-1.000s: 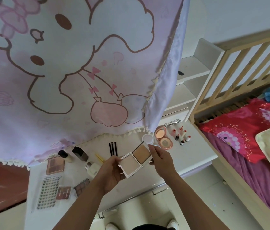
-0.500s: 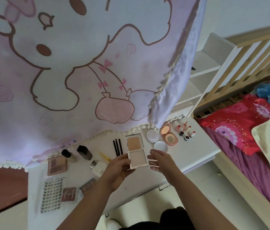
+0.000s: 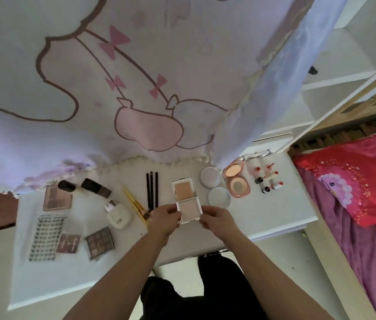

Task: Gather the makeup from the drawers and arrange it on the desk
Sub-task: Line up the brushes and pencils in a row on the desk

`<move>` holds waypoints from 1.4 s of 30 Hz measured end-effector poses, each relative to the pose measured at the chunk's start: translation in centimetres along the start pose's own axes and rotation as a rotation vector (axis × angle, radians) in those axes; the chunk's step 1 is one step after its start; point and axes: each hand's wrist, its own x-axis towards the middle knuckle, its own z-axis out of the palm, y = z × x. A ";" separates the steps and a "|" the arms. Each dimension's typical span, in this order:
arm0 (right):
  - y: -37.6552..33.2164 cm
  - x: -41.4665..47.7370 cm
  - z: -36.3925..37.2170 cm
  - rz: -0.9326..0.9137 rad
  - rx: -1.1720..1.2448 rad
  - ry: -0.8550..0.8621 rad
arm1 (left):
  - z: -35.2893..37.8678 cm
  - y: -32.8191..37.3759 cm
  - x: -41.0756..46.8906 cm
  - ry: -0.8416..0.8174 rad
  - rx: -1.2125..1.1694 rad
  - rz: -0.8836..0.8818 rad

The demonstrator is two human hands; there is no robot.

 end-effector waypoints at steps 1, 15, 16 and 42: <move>0.1 0.9 -0.4 0.017 -0.026 -0.008 | 0.6 0.0 0.8 0.022 0.009 -0.011; 0.8 4.6 -3.9 0.088 -0.003 -0.023 | 4.5 0.3 4.2 0.211 0.229 -0.025; 1.0 4.7 -4.0 0.091 0.007 -0.011 | 4.4 0.2 4.4 0.194 0.219 -0.031; -2.3 5.4 11.3 -0.015 -0.554 -0.122 | -15.5 -7.2 1.5 0.109 1.495 0.387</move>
